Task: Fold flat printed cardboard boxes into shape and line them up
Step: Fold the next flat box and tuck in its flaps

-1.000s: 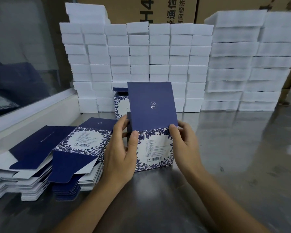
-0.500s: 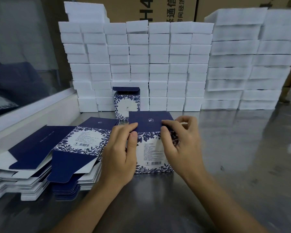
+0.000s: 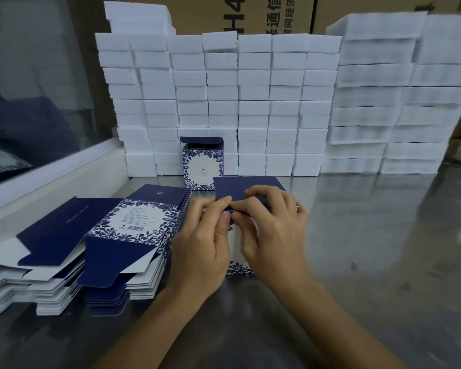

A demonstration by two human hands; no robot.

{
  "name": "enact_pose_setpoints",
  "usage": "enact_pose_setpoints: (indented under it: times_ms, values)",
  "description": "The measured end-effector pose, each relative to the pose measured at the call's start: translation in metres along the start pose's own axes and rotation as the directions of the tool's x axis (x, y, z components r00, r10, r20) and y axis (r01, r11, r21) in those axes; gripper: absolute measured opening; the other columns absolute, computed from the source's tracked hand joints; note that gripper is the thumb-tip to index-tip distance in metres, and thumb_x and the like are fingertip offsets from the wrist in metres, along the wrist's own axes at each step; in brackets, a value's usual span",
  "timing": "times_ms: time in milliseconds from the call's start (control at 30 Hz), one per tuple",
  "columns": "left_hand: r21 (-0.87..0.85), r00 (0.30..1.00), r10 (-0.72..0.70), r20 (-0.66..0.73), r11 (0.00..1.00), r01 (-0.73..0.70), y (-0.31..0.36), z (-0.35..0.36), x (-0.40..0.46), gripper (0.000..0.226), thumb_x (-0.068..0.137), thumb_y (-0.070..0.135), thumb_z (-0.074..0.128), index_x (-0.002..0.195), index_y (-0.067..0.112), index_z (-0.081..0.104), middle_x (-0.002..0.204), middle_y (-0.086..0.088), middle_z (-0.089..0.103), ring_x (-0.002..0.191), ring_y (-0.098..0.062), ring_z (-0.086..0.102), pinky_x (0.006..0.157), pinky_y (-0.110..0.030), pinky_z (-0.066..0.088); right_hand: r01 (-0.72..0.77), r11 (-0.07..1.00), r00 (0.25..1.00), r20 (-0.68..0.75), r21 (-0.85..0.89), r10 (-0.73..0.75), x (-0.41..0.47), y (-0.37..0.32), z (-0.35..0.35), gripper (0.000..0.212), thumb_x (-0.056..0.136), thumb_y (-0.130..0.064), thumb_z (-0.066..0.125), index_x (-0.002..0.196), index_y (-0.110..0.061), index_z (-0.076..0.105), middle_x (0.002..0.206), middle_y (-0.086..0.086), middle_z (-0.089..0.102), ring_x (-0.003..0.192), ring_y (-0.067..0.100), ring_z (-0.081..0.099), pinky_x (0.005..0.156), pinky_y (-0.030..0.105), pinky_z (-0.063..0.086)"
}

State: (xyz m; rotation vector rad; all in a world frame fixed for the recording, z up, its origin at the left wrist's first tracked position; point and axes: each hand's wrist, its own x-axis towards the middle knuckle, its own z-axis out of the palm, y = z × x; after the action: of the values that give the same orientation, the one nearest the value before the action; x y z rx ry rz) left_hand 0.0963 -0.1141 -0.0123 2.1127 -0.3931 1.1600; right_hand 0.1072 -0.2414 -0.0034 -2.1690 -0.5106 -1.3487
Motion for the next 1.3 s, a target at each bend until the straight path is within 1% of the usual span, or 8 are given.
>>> enact_pose_setpoints:
  times_ms: [133, 233, 400, 633, 833, 1100, 1200, 1300]
  values:
    - [0.005, 1.0, -0.004, 0.001, 1.0, 0.004, -0.001, 0.0, 0.0, 0.041, 0.101, 0.033, 0.036, 0.124, 0.013, 0.063, 0.12, -0.001, 0.055, 0.105, -0.009, 0.057, 0.077, -0.025, 0.049, -0.016, 1.0, 1.0, -0.022, -0.009, 0.016, -0.001, 0.0, 0.003, 0.011, 0.092, -0.029, 0.063, 0.094, -0.028, 0.073, 0.112, -0.003, 0.064, 0.104, 0.022, 0.06, 0.087, 0.052, 0.042]
    - [0.033, 1.0, -0.003, 0.001, 0.999, 0.003, -0.002, 0.001, 0.001, 0.04, 0.101, 0.033, 0.036, 0.124, 0.014, 0.063, 0.121, 0.0, 0.055, 0.105, -0.005, 0.054, 0.078, -0.023, 0.045, -0.067, 0.995, 0.997, -0.031, 0.069, 0.07, -0.006, 0.011, 0.001, 0.024, 0.093, -0.036, 0.061, 0.105, -0.021, 0.074, 0.125, 0.008, 0.059, 0.108, 0.026, 0.058, 0.089, 0.05, 0.046]
    - [0.043, 1.0, -0.017, 0.004, 0.999, 0.017, -0.004, 0.001, 0.002, 0.042, 0.101, 0.034, 0.035, 0.125, 0.014, 0.062, 0.123, 0.001, 0.058, 0.105, -0.004, 0.053, 0.078, -0.023, 0.045, -0.182, 0.961, 0.983, 0.03, 0.21, 0.179, -0.007, 0.026, 0.003, 0.026, 0.094, -0.028, 0.062, 0.112, -0.013, 0.072, 0.138, 0.015, 0.047, 0.124, 0.029, 0.051, 0.1, 0.043, 0.048]
    - [0.038, 1.0, -0.023, 0.004, 0.999, 0.023, -0.002, 0.0, 0.001, 0.042, 0.1, 0.034, 0.035, 0.124, 0.014, 0.063, 0.123, 0.0, 0.059, 0.106, -0.007, 0.055, 0.079, -0.024, 0.044, -0.226, 0.928, 0.974, 0.049, 0.298, 0.221, -0.003, 0.026, 0.003, 0.022, 0.096, -0.027, 0.056, 0.103, -0.013, 0.072, 0.132, 0.009, 0.048, 0.115, 0.027, 0.056, 0.094, 0.046, 0.051]
    - [0.006, 0.999, -0.034, -0.002, 0.999, 0.034, -0.003, -0.001, 0.002, 0.042, 0.099, 0.034, 0.037, 0.123, 0.012, 0.063, 0.124, -0.002, 0.059, 0.106, -0.012, 0.057, 0.078, -0.032, 0.052, -0.326, 0.871, 0.942, 0.044, 0.368, 0.333, -0.005, 0.031, 0.001, 0.019, 0.102, -0.019, 0.05, 0.109, -0.016, 0.067, 0.124, 0.001, 0.055, 0.107, -0.001, 0.054, 0.089, 0.015, 0.044]
    - [0.002, 0.999, -0.025, -0.021, 1.0, 0.025, -0.003, 0.0, 0.002, 0.035, 0.1, 0.027, 0.042, 0.122, 0.011, 0.064, 0.124, -0.001, 0.058, 0.102, -0.003, 0.053, 0.075, -0.033, 0.053, -0.352, 0.824, 0.933, 0.101, 0.445, 0.344, 0.001, 0.038, 0.0, 0.013, 0.102, -0.018, 0.049, 0.096, -0.028, 0.055, 0.104, -0.003, 0.056, 0.093, 0.005, 0.056, 0.082, 0.02, 0.045]
    - [-0.001, 0.999, -0.034, -0.025, 0.999, 0.034, -0.005, -0.001, 0.002, 0.033, 0.099, 0.023, 0.043, 0.122, 0.012, 0.063, 0.126, -0.001, 0.058, 0.102, -0.002, 0.052, 0.076, -0.026, 0.049, -0.431, 0.699, 0.88, 0.092, 0.57, 0.467, 0.003, 0.042, -0.001, 0.023, 0.105, -0.025, 0.04, 0.095, -0.033, 0.059, 0.093, -0.012, 0.065, 0.084, -0.002, 0.06, 0.074, 0.012, 0.045]
    - [-0.023, 0.997, -0.066, -0.032, 0.998, 0.065, -0.009, -0.001, 0.003, 0.034, 0.1, 0.022, 0.04, 0.122, 0.01, 0.062, 0.126, -0.002, 0.06, 0.109, -0.009, 0.055, 0.085, -0.017, 0.04, -0.557, 0.501, 0.778, 0.206, 0.662, 0.593, 0.004, 0.048, -0.002, 0.025, 0.106, -0.012, 0.045, 0.101, -0.033, 0.058, 0.087, -0.006, 0.069, 0.074, 0.005, 0.065, 0.059, 0.018, 0.05]
